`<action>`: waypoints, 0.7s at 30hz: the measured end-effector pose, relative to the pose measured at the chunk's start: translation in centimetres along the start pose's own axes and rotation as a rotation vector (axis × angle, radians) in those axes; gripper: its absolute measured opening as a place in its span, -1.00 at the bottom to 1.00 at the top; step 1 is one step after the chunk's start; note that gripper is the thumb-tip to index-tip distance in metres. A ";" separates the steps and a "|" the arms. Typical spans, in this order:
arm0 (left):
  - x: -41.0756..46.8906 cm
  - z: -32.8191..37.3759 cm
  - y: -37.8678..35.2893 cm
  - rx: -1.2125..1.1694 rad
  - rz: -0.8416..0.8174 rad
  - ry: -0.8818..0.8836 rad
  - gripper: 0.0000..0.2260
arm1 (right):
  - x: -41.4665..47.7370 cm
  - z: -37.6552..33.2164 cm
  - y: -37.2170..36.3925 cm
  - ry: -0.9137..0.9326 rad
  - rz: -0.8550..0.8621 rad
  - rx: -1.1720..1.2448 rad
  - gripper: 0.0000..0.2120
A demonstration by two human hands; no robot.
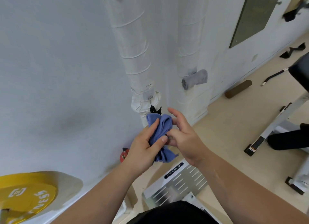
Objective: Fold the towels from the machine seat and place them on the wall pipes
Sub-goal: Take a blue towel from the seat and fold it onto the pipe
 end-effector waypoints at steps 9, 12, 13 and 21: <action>0.8 2.0 -0.9 -0.060 -0.062 0.034 -0.38 | 0.1 -4.1 3.6 0.356 -0.082 -0.698 -0.32; 1.1 2.5 -1.1 -0.201 -0.238 0.149 -0.38 | 0.5 -5.3 3.7 0.227 -0.309 -0.479 -0.28; 1.0 2.7 -0.9 -0.257 -0.275 0.179 -0.37 | 0.4 -5.6 3.4 0.161 -0.386 -0.381 -0.29; -1.3 -0.1 2.5 -0.616 -0.268 0.301 -0.48 | 1.1 -5.8 1.2 0.087 -0.321 -0.358 -0.61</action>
Point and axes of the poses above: each hand's wrist, its own x-axis towards the middle knuckle, its own y-axis out of the back of the hand, z = x × y, the point moved 7 cm from there along x, towards the middle knuckle, and after that the axes turned 10 degrees about y, right-handed, at the moved point
